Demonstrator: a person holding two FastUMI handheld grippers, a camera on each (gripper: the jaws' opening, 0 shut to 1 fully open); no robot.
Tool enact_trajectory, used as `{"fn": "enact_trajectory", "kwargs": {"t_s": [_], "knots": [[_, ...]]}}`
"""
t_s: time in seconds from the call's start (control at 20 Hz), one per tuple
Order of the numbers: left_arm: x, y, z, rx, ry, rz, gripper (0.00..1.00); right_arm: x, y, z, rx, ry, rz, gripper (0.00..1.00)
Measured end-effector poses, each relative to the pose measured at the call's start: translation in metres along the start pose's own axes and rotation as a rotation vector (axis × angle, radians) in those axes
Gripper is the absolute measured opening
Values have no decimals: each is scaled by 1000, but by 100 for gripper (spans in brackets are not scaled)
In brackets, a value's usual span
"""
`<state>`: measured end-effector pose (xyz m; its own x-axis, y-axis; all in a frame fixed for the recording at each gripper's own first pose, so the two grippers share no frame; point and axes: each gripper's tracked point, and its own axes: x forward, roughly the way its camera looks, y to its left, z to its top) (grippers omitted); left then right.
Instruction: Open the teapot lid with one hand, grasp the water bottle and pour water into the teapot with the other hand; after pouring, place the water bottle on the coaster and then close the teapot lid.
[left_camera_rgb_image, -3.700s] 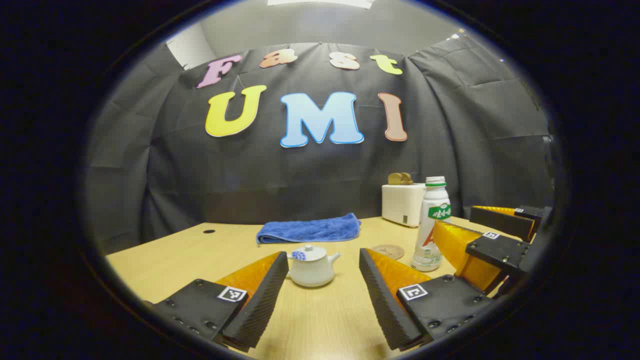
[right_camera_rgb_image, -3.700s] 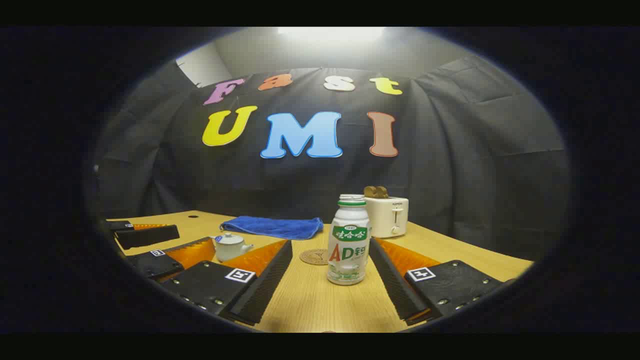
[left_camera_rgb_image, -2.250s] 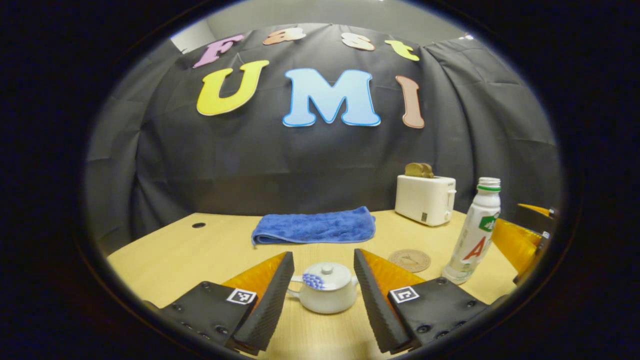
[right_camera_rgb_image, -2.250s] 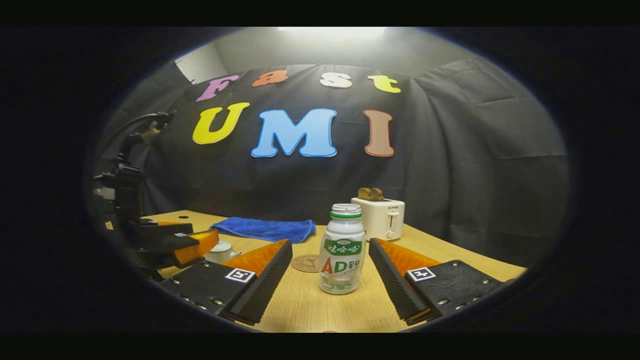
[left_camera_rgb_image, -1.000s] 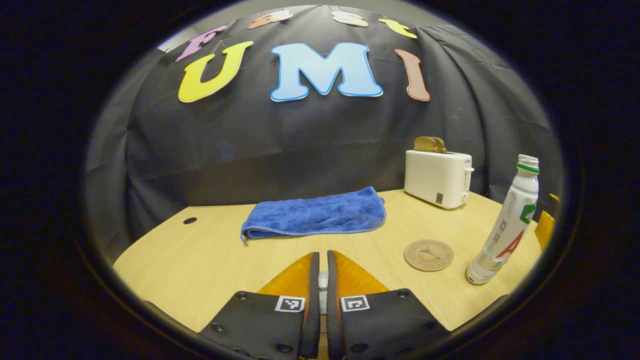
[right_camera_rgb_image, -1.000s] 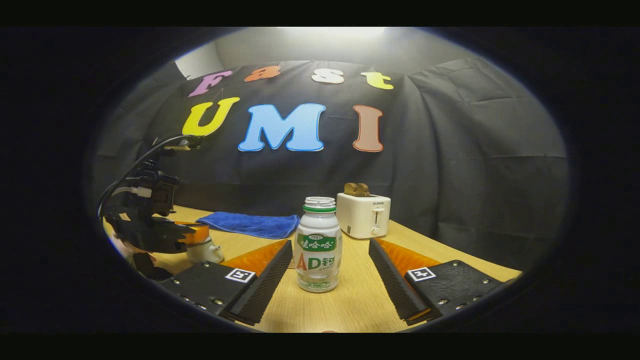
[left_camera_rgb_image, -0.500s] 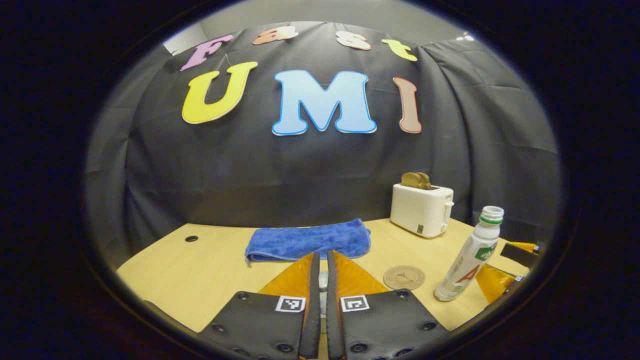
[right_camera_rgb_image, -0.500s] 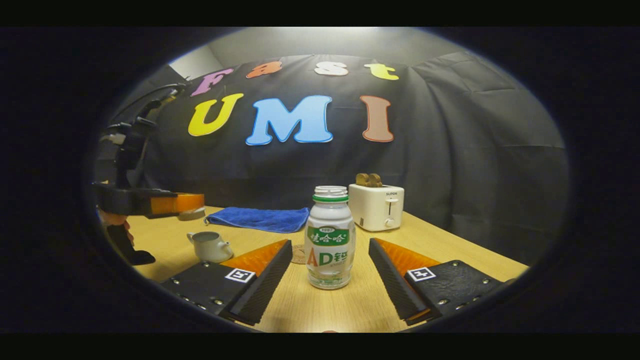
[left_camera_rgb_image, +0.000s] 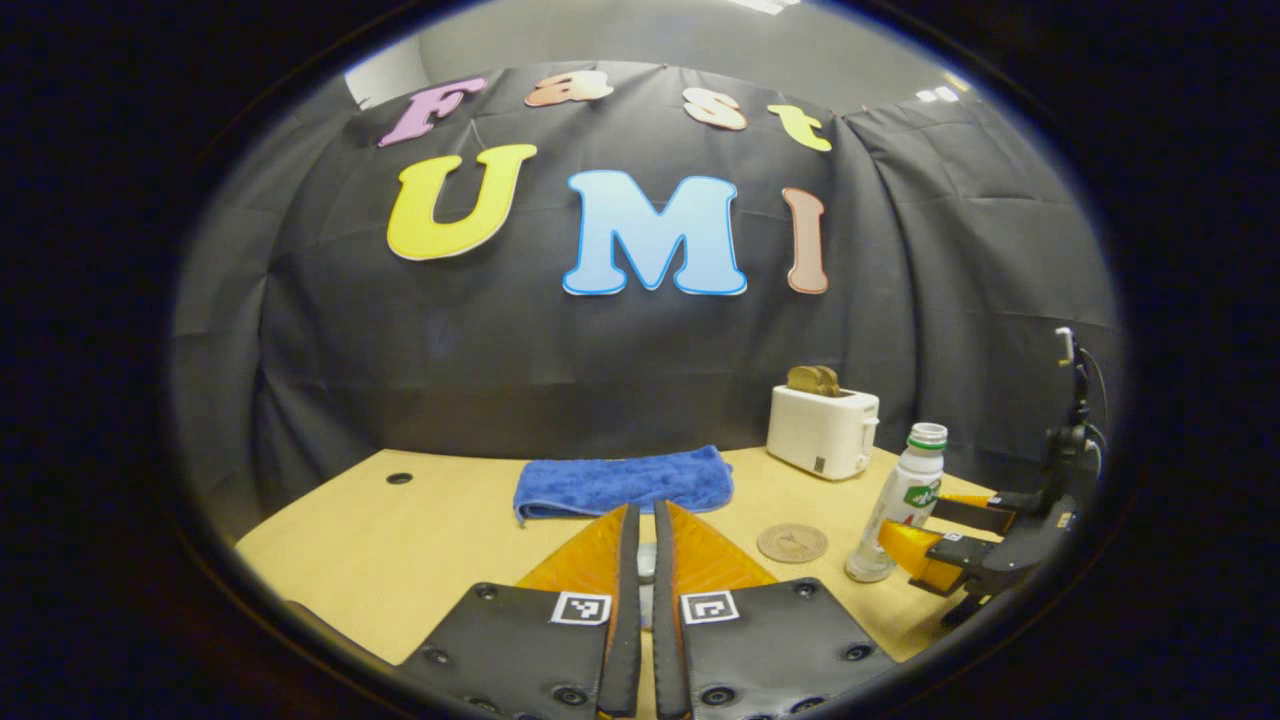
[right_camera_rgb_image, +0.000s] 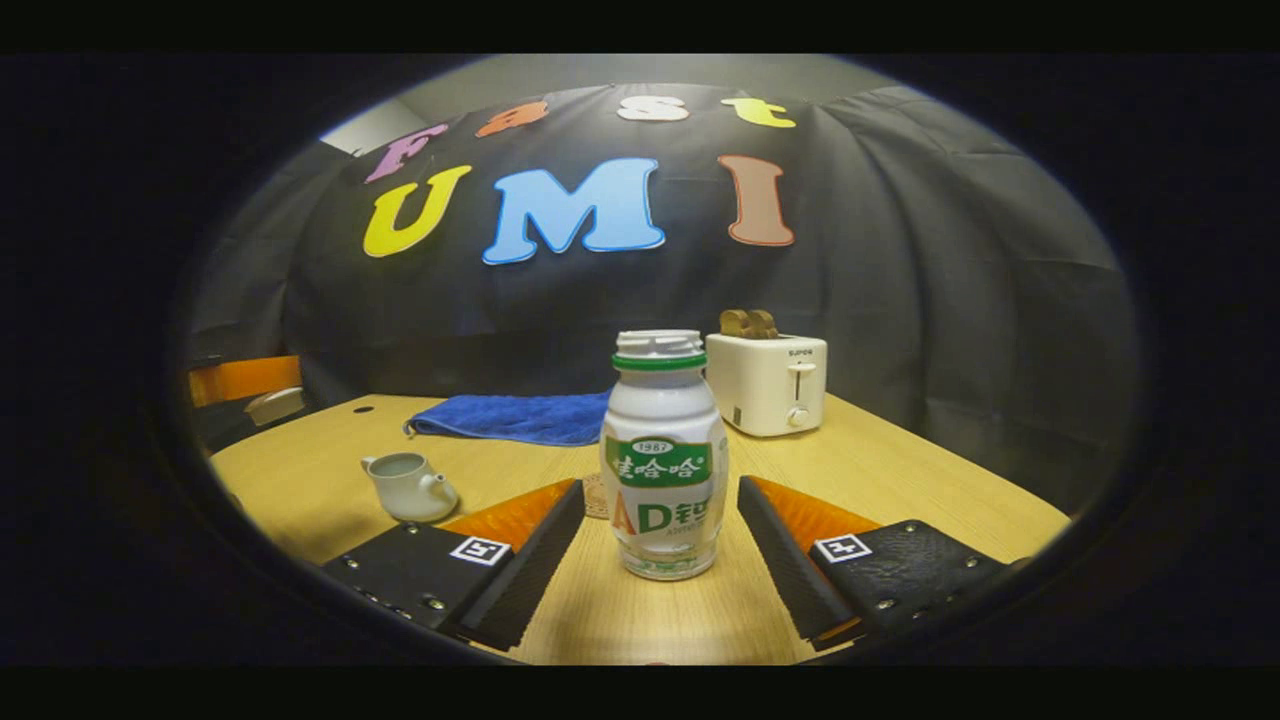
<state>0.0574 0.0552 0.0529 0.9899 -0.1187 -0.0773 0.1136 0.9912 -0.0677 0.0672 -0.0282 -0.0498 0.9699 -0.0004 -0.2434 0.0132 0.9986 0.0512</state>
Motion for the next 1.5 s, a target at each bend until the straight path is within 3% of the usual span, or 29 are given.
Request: {"fn": "enact_trajectory", "kwargs": {"t_s": [0.3, 0.4, 0.45, 0.75, 1.0, 1.5], "knots": [[-11, 22, -20, -18, 16, 16, 11, 14, -5, -11, -10, 40, -30, 95], [-10, 28, -23, -25, 22, 15, 12, 16, -3, -13, -17, 43, -30, 92], [-11, 33, -21, -24, 18, 25, 12, 16, -2, -12, -24, 46, -35, 83], [-13, 43, -20, -41, 13, 31, 15, 16, -5, -9, -110, 48, -54, 81], [-14, 59, -20, -58, 12, 46, 12, 21, 2, 5, -279, 39, -88, 80], [-26, 104, -16, -83, 10, 111, 12, 34, 32, 27, -807, 32, -136, 81]]}}
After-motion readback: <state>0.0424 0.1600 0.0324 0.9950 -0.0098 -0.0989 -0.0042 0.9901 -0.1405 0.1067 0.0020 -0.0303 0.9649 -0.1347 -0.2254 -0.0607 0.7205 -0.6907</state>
